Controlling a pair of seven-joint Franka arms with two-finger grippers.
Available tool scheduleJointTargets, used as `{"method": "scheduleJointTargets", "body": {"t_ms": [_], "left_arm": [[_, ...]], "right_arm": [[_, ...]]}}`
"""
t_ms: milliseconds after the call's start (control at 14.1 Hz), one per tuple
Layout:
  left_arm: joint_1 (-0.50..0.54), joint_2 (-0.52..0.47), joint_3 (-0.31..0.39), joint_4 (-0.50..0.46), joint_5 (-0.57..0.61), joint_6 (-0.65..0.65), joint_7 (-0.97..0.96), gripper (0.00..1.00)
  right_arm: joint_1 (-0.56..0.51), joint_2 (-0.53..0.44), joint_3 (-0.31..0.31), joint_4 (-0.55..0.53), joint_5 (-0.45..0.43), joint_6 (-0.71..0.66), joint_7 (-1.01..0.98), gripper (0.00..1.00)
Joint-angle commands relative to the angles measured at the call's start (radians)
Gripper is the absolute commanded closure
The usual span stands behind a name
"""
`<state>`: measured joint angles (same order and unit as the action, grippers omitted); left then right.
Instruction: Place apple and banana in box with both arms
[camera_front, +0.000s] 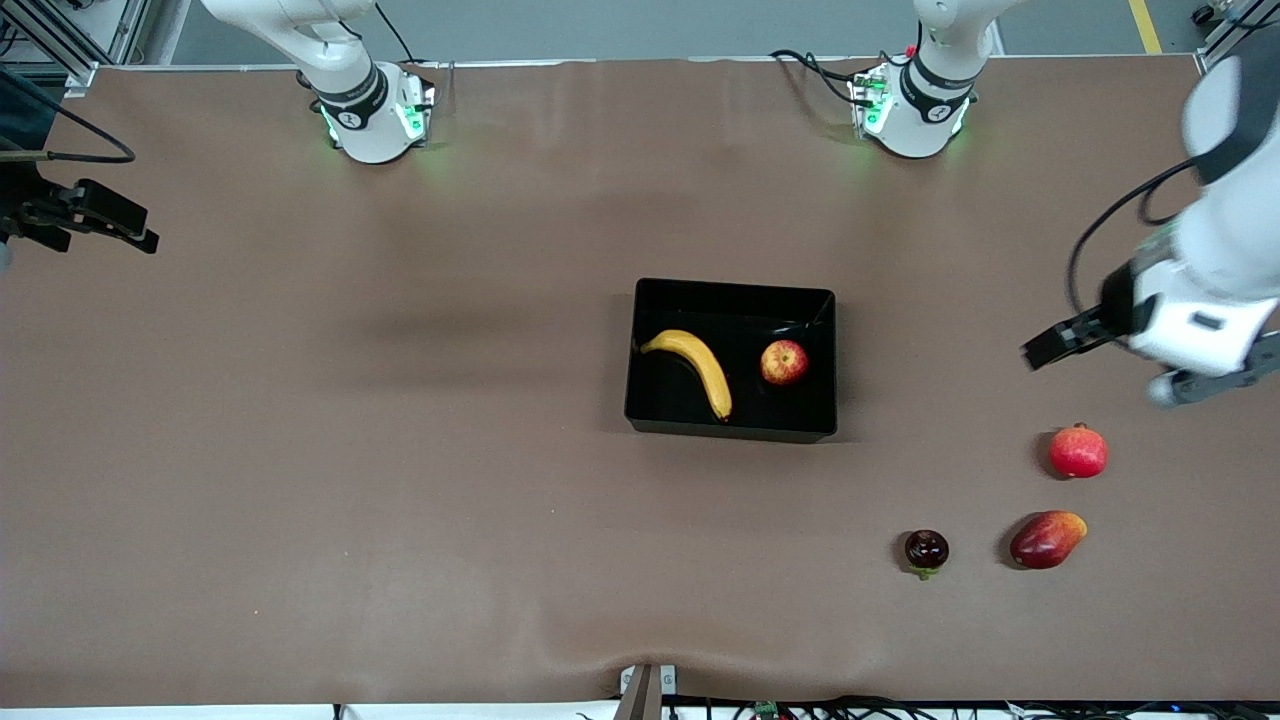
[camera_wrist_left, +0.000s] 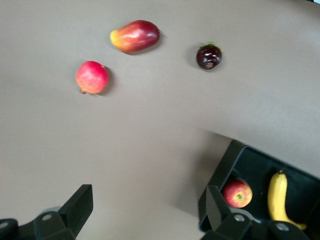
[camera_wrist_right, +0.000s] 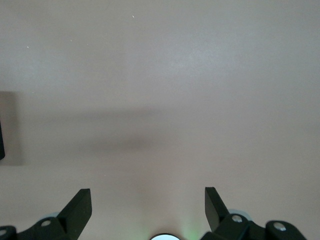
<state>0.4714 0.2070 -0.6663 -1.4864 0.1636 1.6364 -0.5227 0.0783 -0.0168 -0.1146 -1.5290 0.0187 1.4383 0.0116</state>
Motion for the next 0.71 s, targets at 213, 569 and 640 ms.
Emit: {"method": "scheduleJointTargets", "body": {"t_ms": [213, 569, 640], "left_arm": [[-0.194, -0.141, 0.242, -0.011, -0.053, -0.096, 0.131, 0.00], [-0.388, -0.241, 0.447, -0.098, -0.072, -0.107, 0.263, 0.00], [-0.411, -0.267, 0.468, -0.127, -0.076, -0.106, 0.268, 0.00]], "right_arm": [[-0.025, -0.005, 0.007, 0.000, 0.003, -0.004, 0.004, 0.00], [-0.023, -0.003, 0.007, 0.000, 0.004, -0.002, 0.005, 0.00], [-0.022, -0.002, 0.007, 0.000, 0.004, -0.001, 0.005, 0.00]]}}
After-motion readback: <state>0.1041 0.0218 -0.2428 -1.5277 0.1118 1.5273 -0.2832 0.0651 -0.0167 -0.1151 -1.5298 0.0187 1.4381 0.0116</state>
